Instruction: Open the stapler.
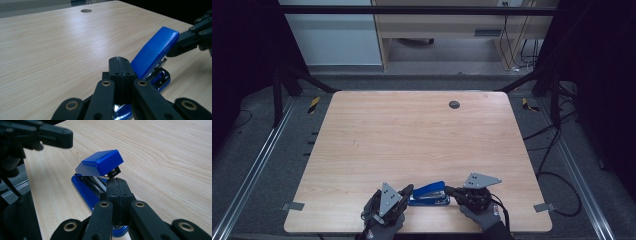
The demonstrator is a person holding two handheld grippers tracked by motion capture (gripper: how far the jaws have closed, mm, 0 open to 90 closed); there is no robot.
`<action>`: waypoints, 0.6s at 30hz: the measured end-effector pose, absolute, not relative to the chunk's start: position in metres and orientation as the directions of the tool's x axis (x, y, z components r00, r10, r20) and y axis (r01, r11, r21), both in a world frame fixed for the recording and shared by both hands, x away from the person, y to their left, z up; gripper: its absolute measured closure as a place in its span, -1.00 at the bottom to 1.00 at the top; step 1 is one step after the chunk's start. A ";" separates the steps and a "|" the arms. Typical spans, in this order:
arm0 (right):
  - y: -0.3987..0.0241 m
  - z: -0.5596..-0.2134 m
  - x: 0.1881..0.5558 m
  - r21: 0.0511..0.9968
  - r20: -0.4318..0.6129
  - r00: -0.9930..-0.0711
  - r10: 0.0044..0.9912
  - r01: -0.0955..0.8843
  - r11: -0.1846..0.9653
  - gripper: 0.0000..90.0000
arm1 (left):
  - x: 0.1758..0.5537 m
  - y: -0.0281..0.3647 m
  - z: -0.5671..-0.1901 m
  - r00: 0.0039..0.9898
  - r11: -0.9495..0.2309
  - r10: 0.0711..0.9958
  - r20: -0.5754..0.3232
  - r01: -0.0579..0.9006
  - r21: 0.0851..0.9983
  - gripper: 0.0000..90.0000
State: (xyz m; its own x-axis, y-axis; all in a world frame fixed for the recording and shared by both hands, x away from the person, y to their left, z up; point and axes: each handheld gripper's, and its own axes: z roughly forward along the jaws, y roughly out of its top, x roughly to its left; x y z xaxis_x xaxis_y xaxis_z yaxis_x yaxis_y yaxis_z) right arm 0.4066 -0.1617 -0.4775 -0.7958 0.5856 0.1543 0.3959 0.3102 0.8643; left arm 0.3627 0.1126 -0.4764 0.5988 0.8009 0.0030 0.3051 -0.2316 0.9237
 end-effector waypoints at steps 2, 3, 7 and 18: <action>-0.162 -0.477 0.407 0.865 0.156 -0.796 0.585 0.396 0.309 1.00 | 0.359 0.110 -0.480 0.603 -0.225 0.798 -0.010 0.313 0.923 1.00; -0.161 -0.477 0.407 0.865 0.156 -0.797 0.584 0.396 0.309 1.00 | 0.357 0.108 -0.482 0.600 -0.227 0.800 -0.005 0.311 0.923 1.00; -0.161 -0.477 0.407 0.866 0.159 -0.799 0.581 0.395 0.306 1.00 | 0.351 0.102 -0.487 0.604 -0.230 0.797 -0.006 0.312 0.922 1.00; -0.161 -0.477 0.407 0.867 0.163 -0.799 0.580 0.396 0.302 1.00 | 0.346 0.074 -0.501 0.640 -0.257 0.768 -0.006 0.316 0.913 1.00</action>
